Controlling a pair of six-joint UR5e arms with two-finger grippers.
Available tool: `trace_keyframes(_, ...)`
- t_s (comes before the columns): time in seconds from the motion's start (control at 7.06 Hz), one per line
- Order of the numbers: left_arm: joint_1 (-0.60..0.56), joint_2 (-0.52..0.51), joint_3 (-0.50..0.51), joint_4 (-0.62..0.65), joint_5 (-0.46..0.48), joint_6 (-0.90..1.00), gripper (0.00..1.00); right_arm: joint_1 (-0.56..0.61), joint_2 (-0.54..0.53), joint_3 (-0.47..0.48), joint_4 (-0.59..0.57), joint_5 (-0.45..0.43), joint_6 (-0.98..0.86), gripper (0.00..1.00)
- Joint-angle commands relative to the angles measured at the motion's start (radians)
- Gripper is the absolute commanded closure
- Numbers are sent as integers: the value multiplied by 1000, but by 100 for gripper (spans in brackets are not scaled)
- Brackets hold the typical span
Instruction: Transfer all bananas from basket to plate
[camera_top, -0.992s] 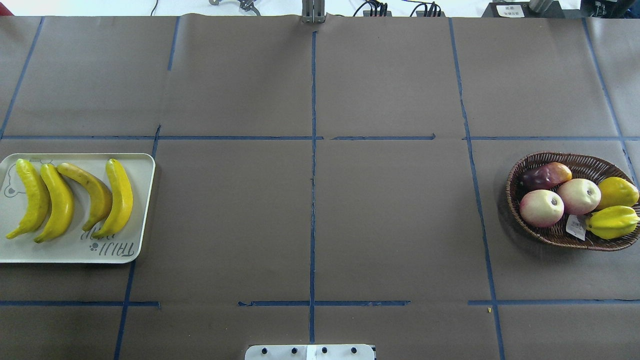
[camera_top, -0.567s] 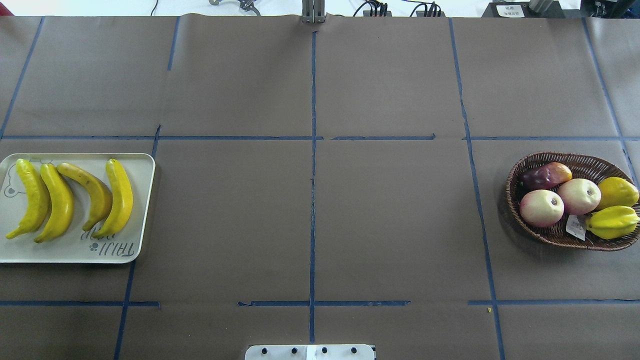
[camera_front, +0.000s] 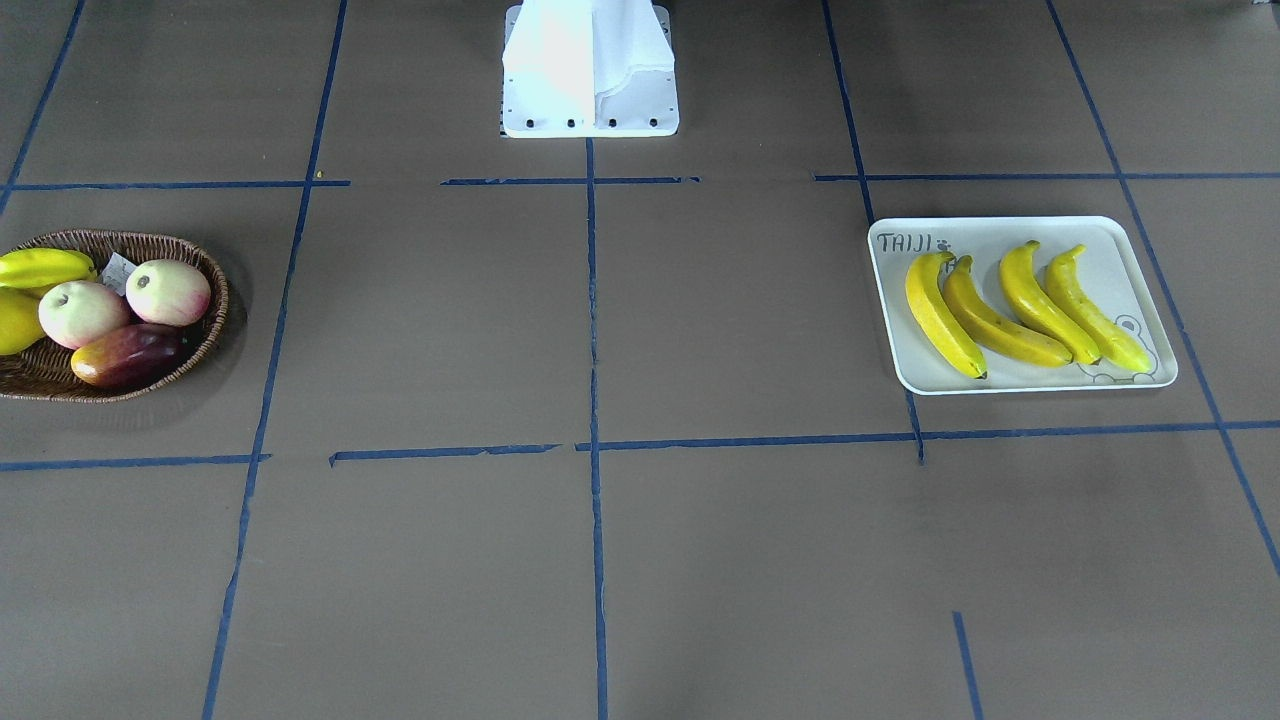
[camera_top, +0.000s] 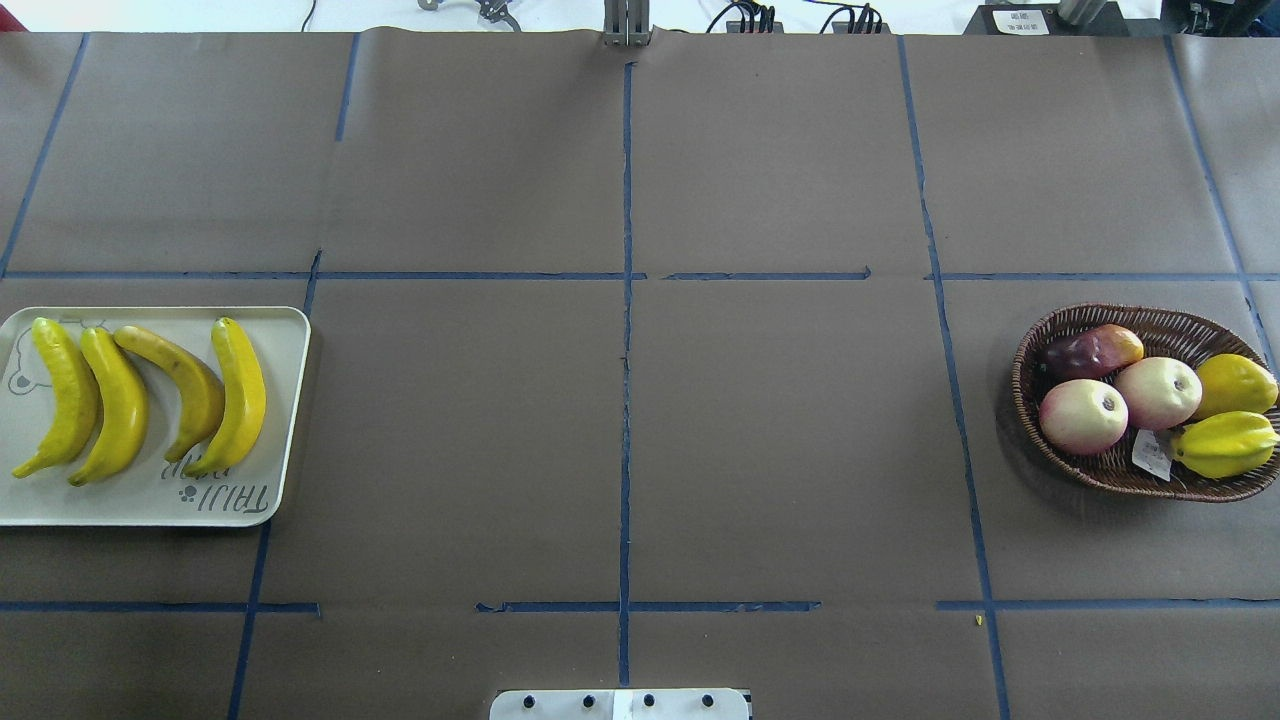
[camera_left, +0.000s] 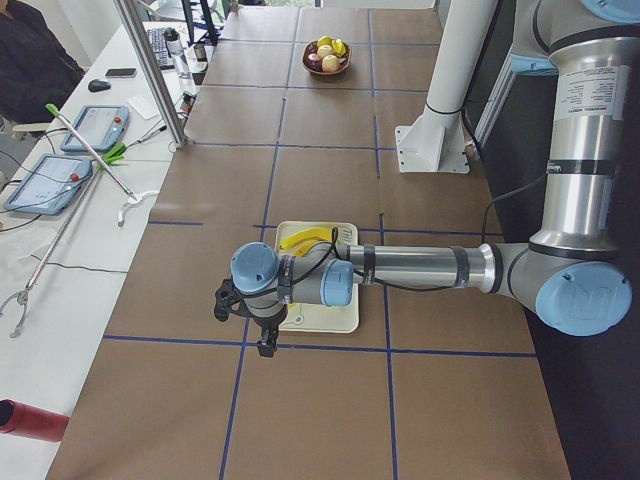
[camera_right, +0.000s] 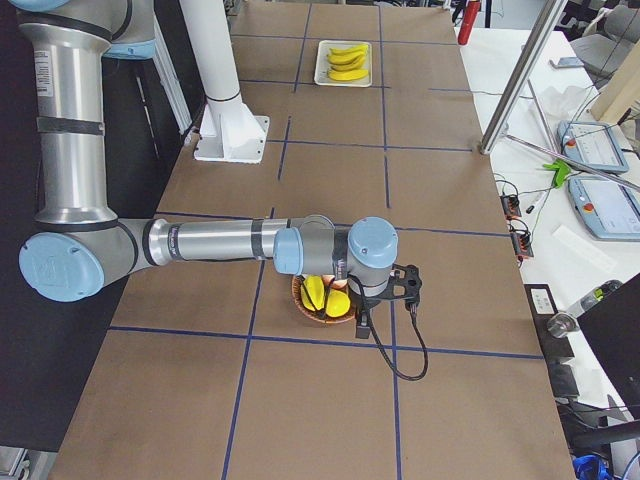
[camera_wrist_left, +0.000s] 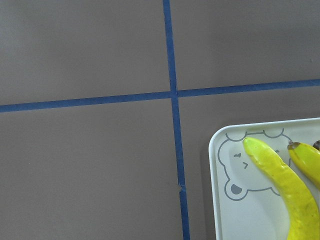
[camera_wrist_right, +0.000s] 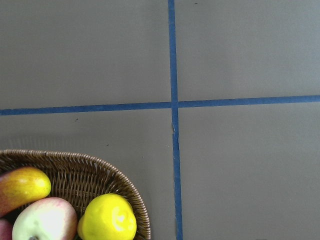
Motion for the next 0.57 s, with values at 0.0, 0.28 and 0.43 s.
trace_keyframes(0.0, -1, -1, 0, 2, 0, -1, 0, 0, 0, -1, 1, 0, 0, 0)
trace_keyframes(0.28, -1, -1, 0, 1, 0, -3, 0, 0, -2, -1, 3, -5, 2, 0)
trace_keyframes(0.43, -1, -1, 0, 1, 0, -3, 0, 0, -2, -1, 4, -8, 2, 0)
